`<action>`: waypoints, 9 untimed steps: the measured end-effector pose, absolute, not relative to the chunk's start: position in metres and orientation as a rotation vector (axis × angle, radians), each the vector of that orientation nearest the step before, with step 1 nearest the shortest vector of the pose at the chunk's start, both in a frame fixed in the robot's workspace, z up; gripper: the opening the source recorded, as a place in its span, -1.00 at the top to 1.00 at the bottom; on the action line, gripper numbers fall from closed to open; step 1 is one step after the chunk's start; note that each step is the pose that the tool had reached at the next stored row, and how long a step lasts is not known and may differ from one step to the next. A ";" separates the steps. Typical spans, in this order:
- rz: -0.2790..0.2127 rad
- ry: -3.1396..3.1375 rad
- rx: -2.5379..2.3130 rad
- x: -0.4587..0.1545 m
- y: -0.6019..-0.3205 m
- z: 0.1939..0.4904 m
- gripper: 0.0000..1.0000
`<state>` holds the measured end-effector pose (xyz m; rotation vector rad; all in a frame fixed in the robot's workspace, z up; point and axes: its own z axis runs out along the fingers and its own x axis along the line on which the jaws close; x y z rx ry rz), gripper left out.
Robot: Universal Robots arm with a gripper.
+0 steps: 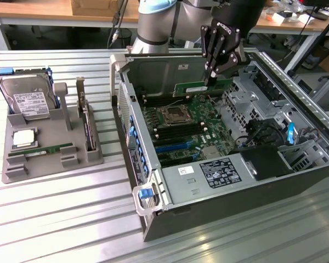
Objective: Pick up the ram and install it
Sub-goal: 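Pick up the ram and move it above insertion slot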
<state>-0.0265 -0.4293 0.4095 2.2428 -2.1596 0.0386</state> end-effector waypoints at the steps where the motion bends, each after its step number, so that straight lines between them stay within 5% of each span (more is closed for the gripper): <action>1: 0.039 -2.160 2.243 -0.025 -0.429 0.409 0.76; 9: 0.040 -2.159 2.243 -0.013 -0.429 0.409 0.76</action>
